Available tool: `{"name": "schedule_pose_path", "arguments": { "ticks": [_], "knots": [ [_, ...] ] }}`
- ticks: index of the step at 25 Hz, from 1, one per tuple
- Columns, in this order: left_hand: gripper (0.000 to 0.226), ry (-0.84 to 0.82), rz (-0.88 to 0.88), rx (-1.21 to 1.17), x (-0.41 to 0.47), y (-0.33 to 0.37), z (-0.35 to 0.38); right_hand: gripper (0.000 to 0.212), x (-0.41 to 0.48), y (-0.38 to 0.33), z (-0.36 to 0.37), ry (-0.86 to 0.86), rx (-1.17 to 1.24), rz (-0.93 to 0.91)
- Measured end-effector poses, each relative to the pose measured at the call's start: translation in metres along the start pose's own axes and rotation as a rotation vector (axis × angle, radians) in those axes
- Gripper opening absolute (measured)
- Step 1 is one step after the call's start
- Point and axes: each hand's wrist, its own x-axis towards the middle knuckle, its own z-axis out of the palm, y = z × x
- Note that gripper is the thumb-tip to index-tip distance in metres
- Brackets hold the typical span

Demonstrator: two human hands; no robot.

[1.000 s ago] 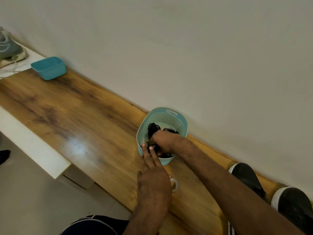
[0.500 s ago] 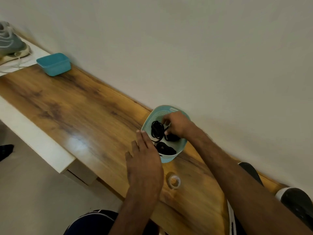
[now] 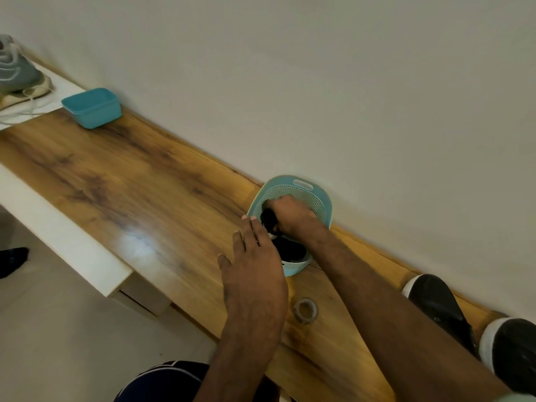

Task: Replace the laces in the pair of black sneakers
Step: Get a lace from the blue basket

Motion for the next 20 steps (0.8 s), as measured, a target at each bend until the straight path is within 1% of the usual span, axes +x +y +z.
{"name": "schedule_pose_path", "arguments": {
  "ticks": [4,8,11,13,14,18,20],
  "knots": [
    [0.084,0.000,-0.003,-0.010,0.001,0.002,0.003,0.030,0.003,-0.007,0.003,0.040,0.020,0.056],
    [0.086,-0.015,0.002,-0.005,-0.001,0.004,0.003,0.025,0.003,-0.009,0.004,0.082,0.074,0.136],
    [0.086,-0.018,0.003,0.011,-0.001,0.004,0.002,0.022,0.007,-0.010,0.006,0.028,0.187,0.177],
    [0.086,-0.028,0.000,0.019,-0.001,0.004,0.003,0.023,0.005,-0.008,0.002,0.004,0.256,0.188],
    [0.086,-0.038,-0.004,0.024,-0.001,0.004,0.003,0.025,0.002,-0.006,-0.002,0.019,0.280,0.192],
    [0.085,-0.127,-0.037,0.035,-0.004,0.004,0.006,0.035,-0.014,0.002,-0.013,0.124,0.367,0.176],
    [0.084,-0.160,-0.040,0.036,-0.005,0.005,0.008,0.034,-0.018,0.003,-0.011,0.171,0.340,0.173]
  ]
}}
